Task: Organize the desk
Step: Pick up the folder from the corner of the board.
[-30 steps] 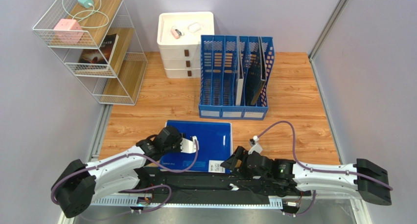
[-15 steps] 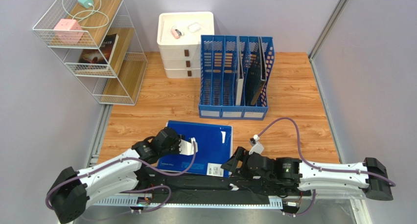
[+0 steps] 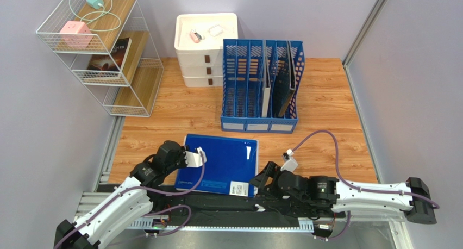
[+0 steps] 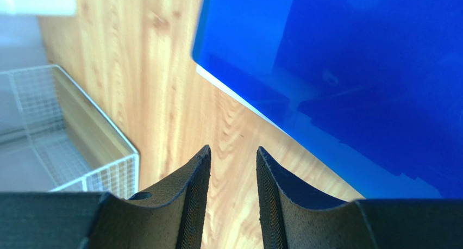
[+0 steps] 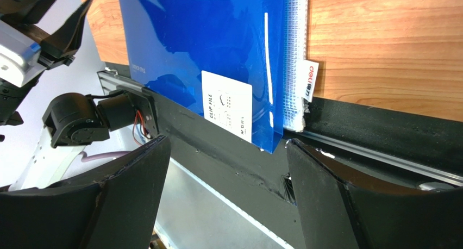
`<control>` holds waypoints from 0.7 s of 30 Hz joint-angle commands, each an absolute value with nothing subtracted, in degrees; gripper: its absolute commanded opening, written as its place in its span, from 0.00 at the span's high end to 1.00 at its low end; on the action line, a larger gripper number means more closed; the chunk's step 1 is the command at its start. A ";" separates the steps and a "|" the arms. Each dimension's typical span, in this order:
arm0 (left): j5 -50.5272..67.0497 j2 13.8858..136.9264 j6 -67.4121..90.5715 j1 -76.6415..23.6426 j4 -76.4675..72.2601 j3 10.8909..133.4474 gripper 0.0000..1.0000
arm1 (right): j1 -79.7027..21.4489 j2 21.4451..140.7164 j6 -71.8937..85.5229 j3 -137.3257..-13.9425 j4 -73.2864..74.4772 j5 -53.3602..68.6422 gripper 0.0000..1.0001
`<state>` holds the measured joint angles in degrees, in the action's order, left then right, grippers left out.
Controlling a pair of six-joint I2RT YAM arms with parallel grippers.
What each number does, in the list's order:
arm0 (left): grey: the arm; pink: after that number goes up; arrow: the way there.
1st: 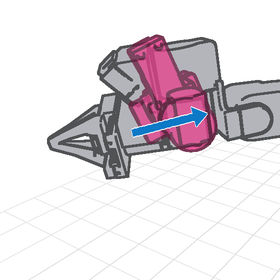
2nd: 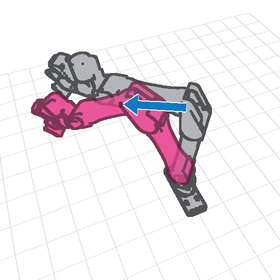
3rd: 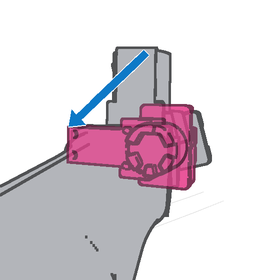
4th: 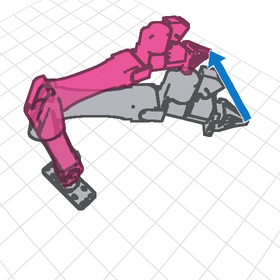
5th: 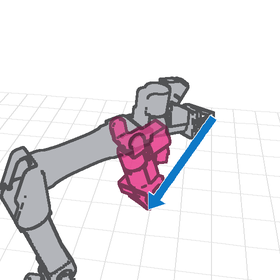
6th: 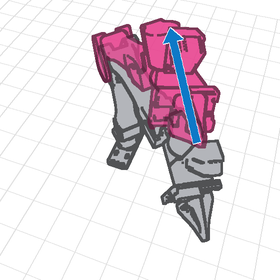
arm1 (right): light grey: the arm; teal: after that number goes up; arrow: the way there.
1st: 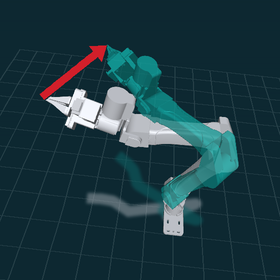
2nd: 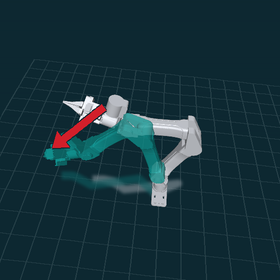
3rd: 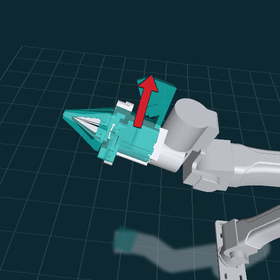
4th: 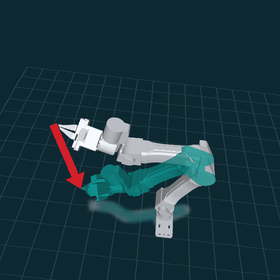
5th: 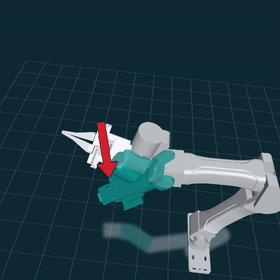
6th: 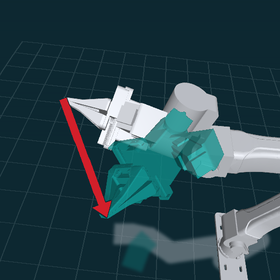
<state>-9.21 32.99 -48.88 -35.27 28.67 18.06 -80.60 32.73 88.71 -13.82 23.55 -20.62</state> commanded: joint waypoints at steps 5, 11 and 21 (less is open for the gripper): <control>-7.74 38.14 -49.92 -34.28 28.13 16.17 0.57 | -80.86 37.78 88.68 -13.54 16.88 -23.64 0.16; -6.07 39.02 -49.66 -34.28 28.39 15.56 0.57 | -80.16 41.04 89.30 -11.43 10.91 -24.35 0.16; -6.59 41.57 -50.27 -34.28 27.60 14.86 0.57 | -79.01 41.66 88.86 -10.28 7.74 -23.99 0.16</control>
